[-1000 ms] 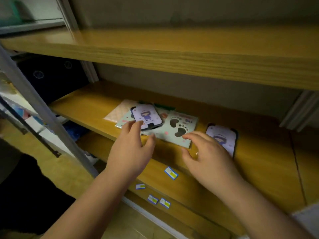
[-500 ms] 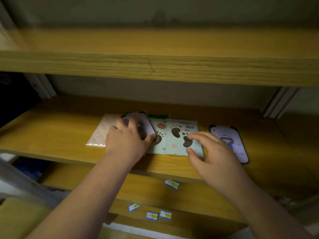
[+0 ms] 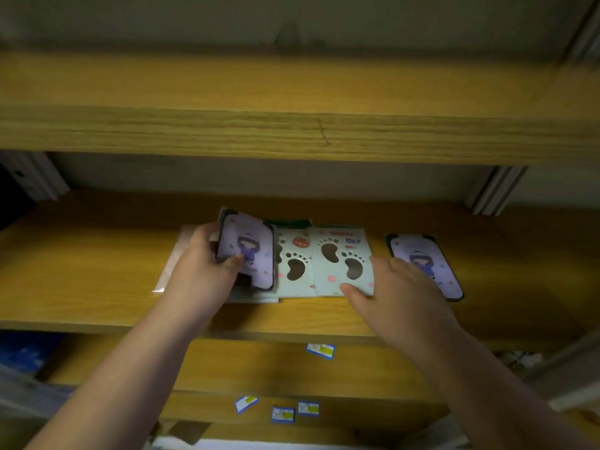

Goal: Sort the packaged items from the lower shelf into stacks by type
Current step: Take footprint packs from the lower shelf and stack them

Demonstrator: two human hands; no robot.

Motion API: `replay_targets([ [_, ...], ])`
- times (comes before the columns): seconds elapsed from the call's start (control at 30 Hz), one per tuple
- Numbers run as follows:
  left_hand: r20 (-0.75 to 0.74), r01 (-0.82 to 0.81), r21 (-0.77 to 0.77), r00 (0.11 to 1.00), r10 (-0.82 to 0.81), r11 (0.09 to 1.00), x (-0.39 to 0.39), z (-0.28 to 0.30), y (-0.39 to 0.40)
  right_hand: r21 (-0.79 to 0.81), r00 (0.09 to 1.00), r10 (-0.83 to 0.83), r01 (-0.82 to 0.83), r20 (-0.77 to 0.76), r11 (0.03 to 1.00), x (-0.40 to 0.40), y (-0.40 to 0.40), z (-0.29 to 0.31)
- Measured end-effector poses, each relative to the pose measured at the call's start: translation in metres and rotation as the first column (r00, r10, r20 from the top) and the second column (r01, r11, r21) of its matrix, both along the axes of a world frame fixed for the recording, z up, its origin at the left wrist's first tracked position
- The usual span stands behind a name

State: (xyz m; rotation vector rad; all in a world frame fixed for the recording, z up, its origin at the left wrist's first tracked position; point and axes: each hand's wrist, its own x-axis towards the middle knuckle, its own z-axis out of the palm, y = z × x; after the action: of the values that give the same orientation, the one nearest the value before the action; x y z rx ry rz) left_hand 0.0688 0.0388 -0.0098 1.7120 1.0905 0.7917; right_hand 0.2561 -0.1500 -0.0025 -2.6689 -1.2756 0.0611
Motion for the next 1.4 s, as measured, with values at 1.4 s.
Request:
replay_targets([
  [1.4, 0.447, 0.216, -0.374, 0.894, -0.029, 0.902, 0.013, 0.021, -0.121, 0.416, 0.361, 0.218, 0.683, -0.907, 0.600, 0.016, -0.105, 0.031],
])
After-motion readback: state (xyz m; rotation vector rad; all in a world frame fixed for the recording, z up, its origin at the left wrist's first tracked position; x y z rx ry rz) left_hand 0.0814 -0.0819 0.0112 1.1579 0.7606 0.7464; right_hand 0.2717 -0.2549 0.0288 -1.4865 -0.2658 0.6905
